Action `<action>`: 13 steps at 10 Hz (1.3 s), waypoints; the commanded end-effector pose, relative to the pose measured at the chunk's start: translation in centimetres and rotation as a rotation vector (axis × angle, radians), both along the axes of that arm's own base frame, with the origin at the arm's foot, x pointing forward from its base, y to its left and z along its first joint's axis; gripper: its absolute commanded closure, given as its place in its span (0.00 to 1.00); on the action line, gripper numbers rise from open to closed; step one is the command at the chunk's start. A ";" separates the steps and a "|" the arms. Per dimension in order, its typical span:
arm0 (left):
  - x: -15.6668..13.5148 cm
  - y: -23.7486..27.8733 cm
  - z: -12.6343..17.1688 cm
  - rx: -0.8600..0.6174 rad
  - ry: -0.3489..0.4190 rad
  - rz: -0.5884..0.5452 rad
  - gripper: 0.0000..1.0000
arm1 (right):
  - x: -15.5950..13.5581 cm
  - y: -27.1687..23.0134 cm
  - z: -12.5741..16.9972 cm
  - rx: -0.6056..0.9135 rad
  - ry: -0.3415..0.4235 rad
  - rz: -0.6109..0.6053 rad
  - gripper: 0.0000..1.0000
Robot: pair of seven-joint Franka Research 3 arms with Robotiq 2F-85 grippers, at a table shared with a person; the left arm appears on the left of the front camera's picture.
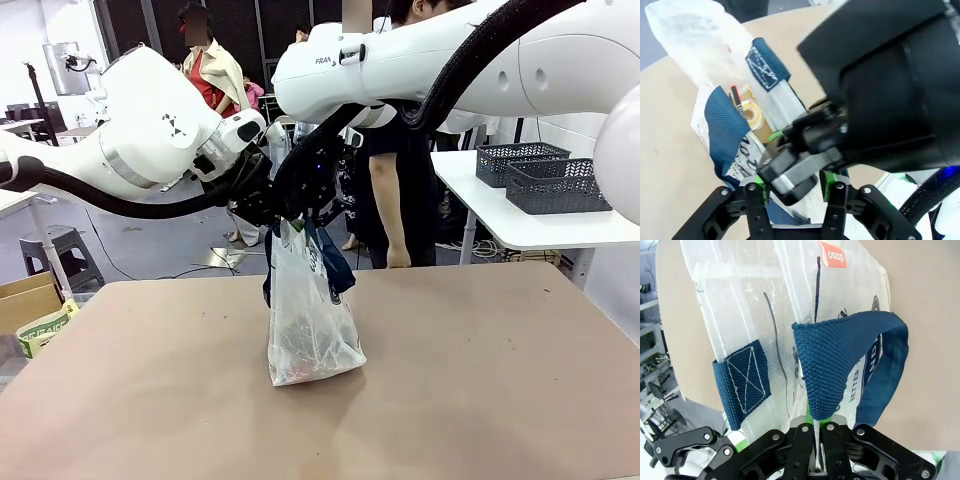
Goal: Transfer purchased items from the store into the shopping bag.
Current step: Move the Reusable shopping bag to the right side of the table.
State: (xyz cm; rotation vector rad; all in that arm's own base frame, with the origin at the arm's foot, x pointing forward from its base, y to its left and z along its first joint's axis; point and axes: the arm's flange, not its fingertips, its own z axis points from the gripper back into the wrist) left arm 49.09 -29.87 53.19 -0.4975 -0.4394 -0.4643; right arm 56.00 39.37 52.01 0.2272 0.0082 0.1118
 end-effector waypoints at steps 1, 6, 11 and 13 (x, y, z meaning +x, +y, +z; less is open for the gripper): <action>-0.6 0.6 -0.2 -0.072 -0.015 -0.053 0.00 | 0.2 0.6 0.3 0.025 0.006 -0.023 1.00; -1.3 0.6 0.7 -0.108 -0.002 -0.075 0.00 | 0.2 0.5 0.1 0.020 0.008 -0.023 1.00; -1.9 -0.1 -0.3 -0.073 0.091 -0.075 0.00 | 0.3 0.5 0.1 0.016 0.011 -0.016 1.00; -1.9 -0.7 -1.0 -0.048 0.121 -0.073 0.00 | 0.3 0.5 0.0 0.014 0.012 -0.013 1.00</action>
